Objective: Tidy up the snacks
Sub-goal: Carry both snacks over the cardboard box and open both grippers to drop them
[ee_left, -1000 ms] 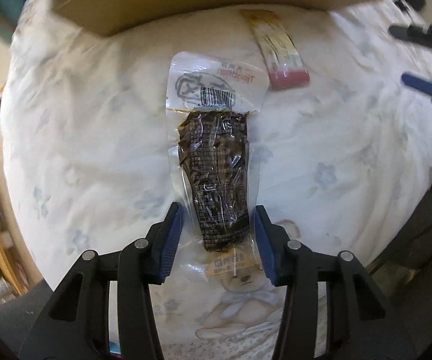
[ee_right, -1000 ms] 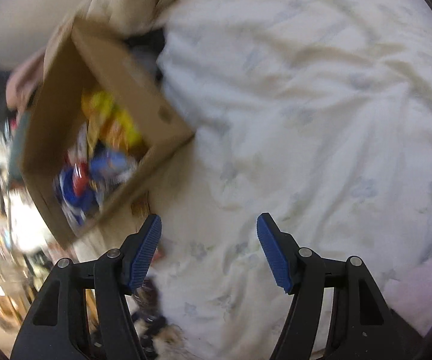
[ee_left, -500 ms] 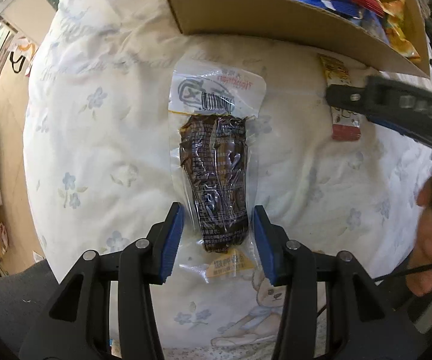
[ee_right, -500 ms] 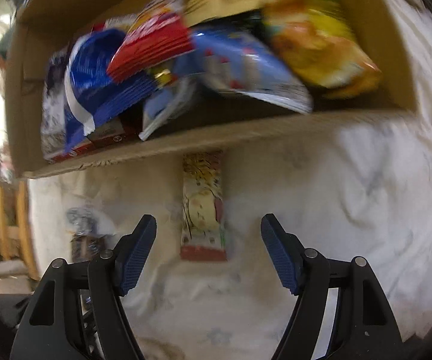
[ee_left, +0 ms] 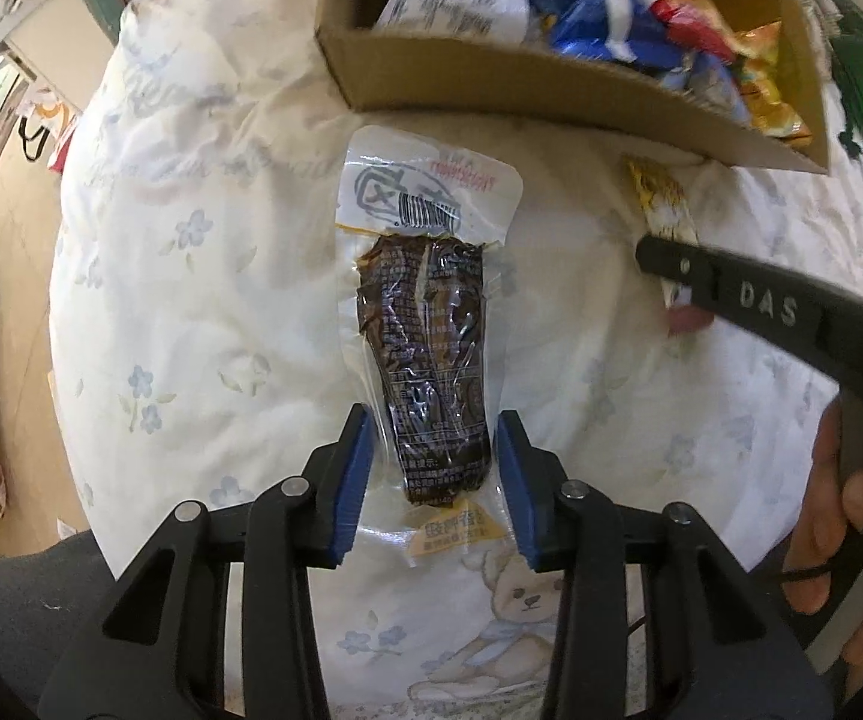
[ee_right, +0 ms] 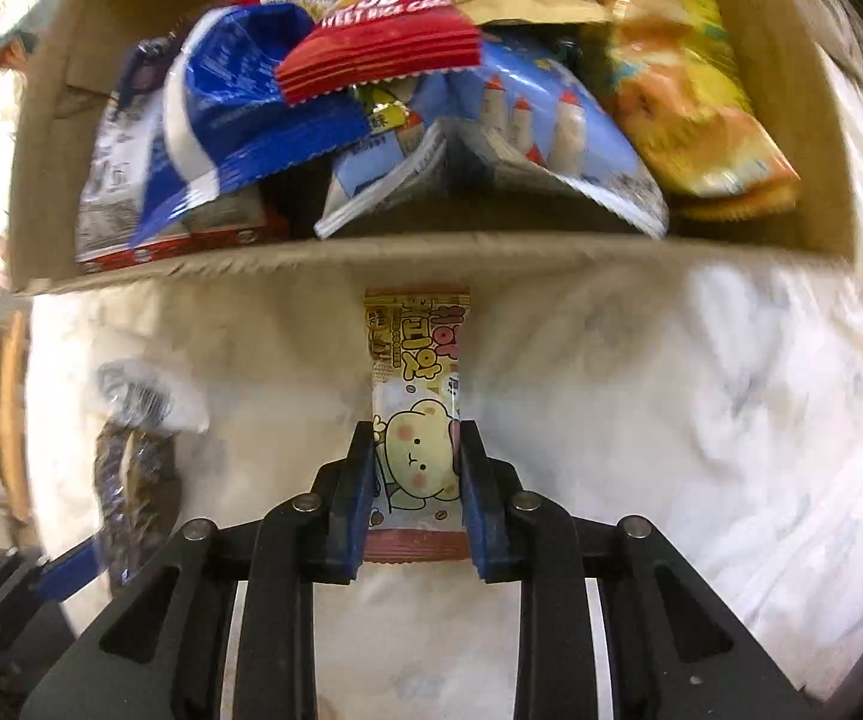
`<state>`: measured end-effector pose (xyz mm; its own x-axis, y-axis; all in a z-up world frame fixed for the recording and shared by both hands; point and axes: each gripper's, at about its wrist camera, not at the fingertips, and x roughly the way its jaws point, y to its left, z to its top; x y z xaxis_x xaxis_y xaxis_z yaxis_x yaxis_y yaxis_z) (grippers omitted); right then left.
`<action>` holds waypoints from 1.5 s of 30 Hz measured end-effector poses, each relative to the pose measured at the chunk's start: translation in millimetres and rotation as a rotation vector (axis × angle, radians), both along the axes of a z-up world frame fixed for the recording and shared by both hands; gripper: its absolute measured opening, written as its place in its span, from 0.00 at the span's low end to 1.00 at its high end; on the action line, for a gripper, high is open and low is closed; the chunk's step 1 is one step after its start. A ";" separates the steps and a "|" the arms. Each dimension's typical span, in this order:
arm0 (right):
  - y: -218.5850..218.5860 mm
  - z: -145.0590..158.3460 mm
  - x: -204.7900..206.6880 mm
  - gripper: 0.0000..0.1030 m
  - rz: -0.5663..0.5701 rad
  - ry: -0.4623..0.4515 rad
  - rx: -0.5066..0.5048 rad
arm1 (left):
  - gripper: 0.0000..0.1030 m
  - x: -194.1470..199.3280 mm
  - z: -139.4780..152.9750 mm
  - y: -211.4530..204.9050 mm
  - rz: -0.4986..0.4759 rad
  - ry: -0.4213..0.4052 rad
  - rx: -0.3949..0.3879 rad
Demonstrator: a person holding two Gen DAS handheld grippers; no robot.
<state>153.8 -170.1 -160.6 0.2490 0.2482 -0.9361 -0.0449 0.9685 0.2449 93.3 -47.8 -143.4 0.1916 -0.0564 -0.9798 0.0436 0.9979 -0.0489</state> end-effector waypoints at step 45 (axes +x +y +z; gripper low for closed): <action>-71.6 135.1 30.0 0.27 -0.069 -0.303 0.241 | 0.34 81.0 137.7 1.3 0.003 -0.358 -0.119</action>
